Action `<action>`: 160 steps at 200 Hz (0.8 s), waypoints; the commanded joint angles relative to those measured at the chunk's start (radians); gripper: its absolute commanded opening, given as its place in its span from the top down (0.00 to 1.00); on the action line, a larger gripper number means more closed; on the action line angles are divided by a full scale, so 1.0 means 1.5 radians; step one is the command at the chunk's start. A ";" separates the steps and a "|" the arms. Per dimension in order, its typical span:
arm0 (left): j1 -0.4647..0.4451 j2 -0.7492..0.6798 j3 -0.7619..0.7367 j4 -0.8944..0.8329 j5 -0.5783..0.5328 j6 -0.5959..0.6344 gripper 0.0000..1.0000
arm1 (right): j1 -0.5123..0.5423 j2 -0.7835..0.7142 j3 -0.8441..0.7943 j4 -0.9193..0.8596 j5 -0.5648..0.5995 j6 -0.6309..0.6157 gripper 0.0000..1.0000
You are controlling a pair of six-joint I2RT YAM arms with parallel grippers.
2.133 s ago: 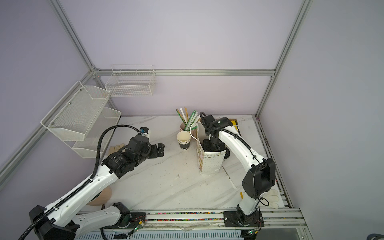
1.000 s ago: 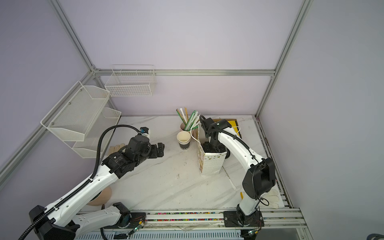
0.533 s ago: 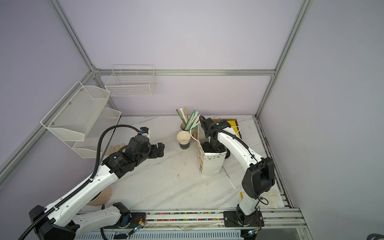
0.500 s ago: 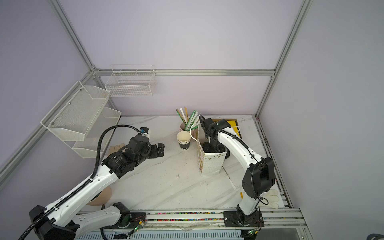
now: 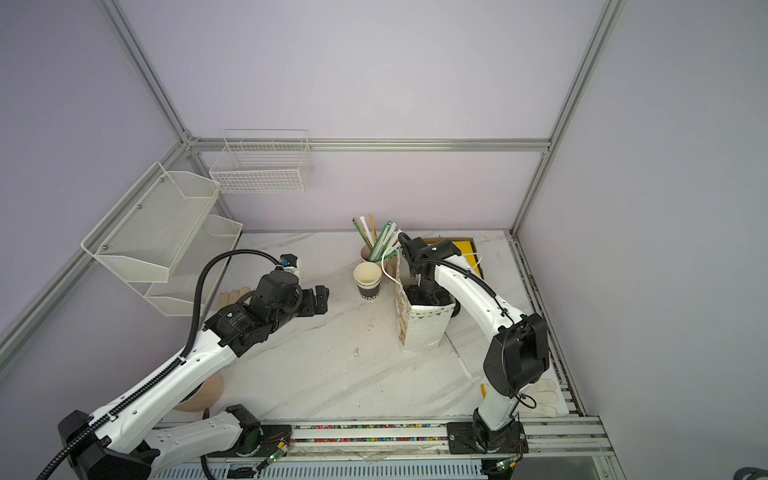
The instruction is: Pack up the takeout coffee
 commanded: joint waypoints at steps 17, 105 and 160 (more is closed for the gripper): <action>-0.001 -0.003 0.062 0.007 -0.001 0.005 0.00 | 0.005 -0.001 -0.004 -0.016 0.018 0.007 0.39; -0.001 0.003 0.060 0.007 -0.004 0.005 0.00 | 0.013 -0.023 -0.044 0.007 0.007 -0.005 0.39; 0.001 0.002 0.060 0.006 -0.008 0.006 0.00 | 0.013 -0.034 -0.051 0.016 -0.007 -0.005 0.39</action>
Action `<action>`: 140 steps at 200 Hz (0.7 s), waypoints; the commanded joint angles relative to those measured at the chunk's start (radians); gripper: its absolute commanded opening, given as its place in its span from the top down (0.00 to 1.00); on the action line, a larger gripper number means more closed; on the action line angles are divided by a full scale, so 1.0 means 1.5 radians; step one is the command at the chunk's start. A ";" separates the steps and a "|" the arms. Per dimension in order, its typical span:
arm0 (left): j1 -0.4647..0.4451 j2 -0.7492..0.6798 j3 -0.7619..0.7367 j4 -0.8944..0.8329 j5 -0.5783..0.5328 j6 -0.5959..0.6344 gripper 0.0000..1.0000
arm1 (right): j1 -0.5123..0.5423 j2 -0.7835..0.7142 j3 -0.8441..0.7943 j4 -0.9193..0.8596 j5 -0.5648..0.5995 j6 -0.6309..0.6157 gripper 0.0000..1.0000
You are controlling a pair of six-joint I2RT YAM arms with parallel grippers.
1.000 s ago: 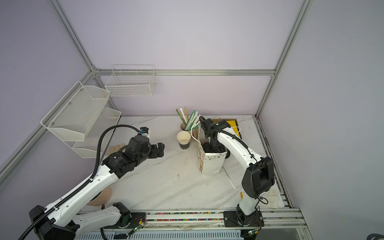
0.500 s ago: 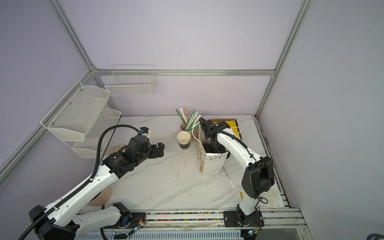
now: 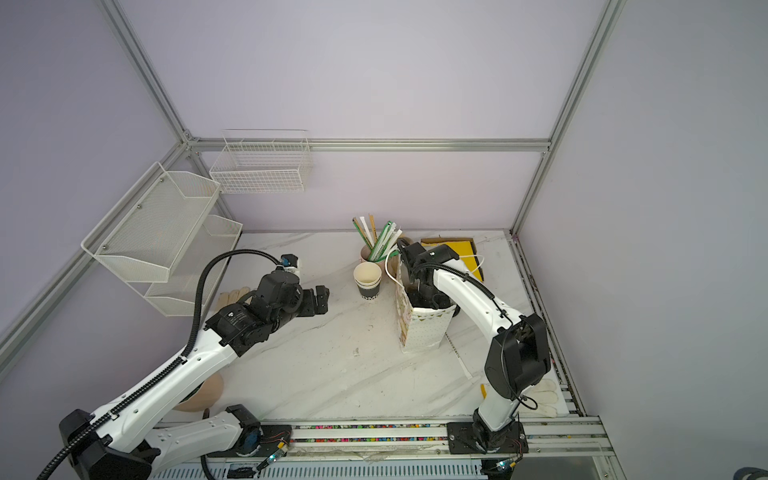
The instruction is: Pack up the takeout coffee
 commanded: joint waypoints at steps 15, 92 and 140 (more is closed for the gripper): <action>0.000 -0.002 0.060 0.006 -0.007 0.006 0.00 | 0.003 -0.026 -0.024 -0.003 -0.020 -0.003 0.40; 0.001 0.000 0.061 0.006 -0.006 0.004 0.00 | 0.008 -0.049 -0.049 0.008 -0.027 0.017 0.40; 0.001 0.002 0.047 0.029 0.057 -0.029 0.00 | 0.013 -0.036 -0.027 -0.006 -0.014 0.023 0.41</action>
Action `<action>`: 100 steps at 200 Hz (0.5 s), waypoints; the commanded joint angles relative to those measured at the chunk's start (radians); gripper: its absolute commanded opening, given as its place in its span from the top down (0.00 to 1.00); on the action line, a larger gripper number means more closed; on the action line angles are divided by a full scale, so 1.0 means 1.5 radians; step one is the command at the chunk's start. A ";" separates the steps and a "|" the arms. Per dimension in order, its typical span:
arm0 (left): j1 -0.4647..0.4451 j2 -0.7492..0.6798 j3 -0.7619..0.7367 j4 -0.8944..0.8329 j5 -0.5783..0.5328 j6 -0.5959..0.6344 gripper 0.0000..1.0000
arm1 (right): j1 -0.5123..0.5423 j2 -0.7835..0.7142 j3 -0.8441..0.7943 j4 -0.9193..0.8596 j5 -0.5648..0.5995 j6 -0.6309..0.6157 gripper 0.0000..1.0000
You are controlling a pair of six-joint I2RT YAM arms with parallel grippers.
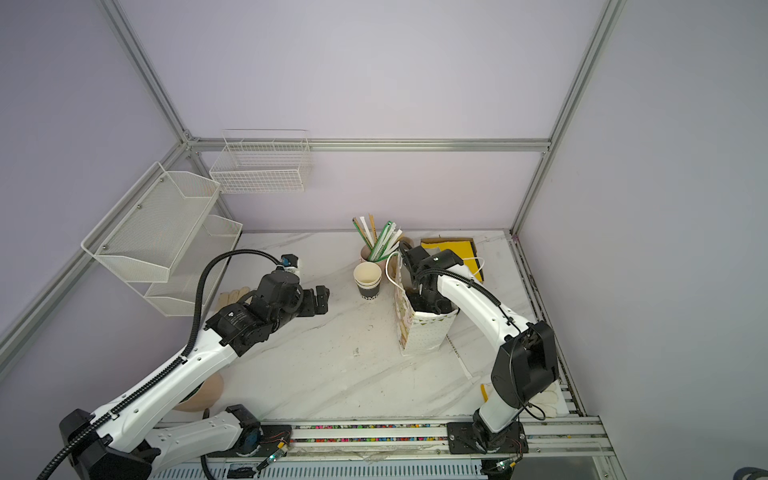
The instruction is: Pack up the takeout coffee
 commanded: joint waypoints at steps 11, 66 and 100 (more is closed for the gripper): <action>0.002 0.011 0.049 0.031 0.056 -0.031 0.00 | 0.011 0.001 0.023 -0.033 0.003 0.014 0.40; 0.004 0.015 0.049 0.031 0.051 -0.038 0.00 | 0.041 -0.020 -0.009 -0.017 -0.007 0.036 0.40; 0.006 0.013 0.047 0.030 0.044 -0.034 0.00 | 0.049 -0.033 -0.027 -0.008 -0.007 0.051 0.41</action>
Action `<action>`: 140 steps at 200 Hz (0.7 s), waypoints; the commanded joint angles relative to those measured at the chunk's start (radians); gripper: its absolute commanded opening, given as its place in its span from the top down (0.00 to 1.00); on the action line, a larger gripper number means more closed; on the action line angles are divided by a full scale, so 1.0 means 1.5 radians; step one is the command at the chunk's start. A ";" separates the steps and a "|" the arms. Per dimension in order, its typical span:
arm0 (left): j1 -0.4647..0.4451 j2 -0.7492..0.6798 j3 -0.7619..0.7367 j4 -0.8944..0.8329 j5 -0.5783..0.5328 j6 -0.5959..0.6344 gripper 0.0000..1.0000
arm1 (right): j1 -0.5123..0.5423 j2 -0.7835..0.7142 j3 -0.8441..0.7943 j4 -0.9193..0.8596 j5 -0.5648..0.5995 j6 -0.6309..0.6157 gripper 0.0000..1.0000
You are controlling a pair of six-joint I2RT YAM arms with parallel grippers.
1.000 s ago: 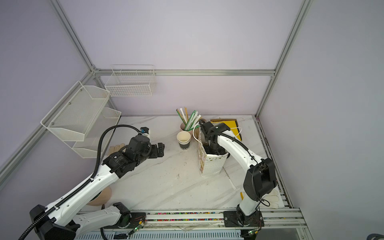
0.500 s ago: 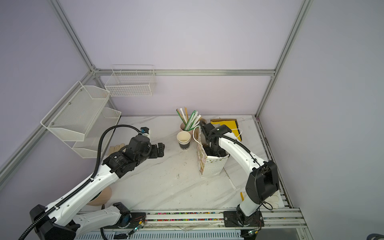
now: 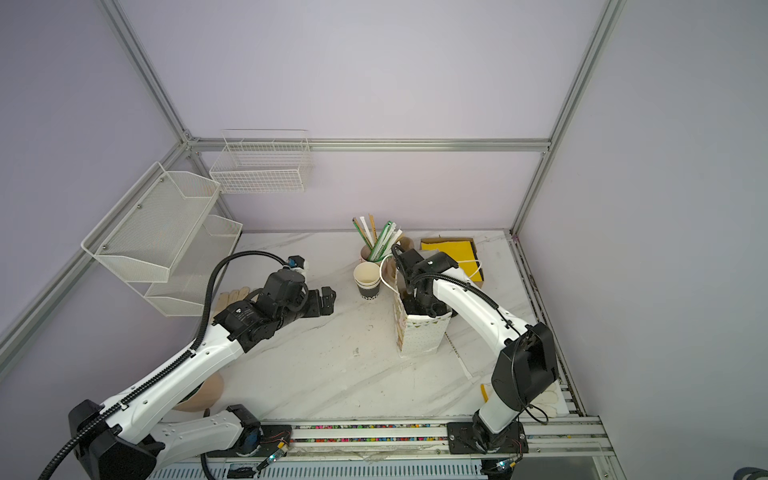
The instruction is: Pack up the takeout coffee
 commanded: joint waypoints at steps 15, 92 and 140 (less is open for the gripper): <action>0.006 -0.014 0.047 0.024 -0.001 -0.006 0.00 | 0.013 -0.024 -0.027 -0.009 -0.008 0.026 0.41; 0.009 -0.017 0.048 0.019 -0.011 -0.002 0.00 | 0.025 -0.021 -0.036 0.009 -0.023 0.034 0.41; 0.010 -0.016 0.048 0.019 -0.010 -0.001 0.00 | 0.025 -0.002 -0.024 -0.004 -0.017 0.019 0.41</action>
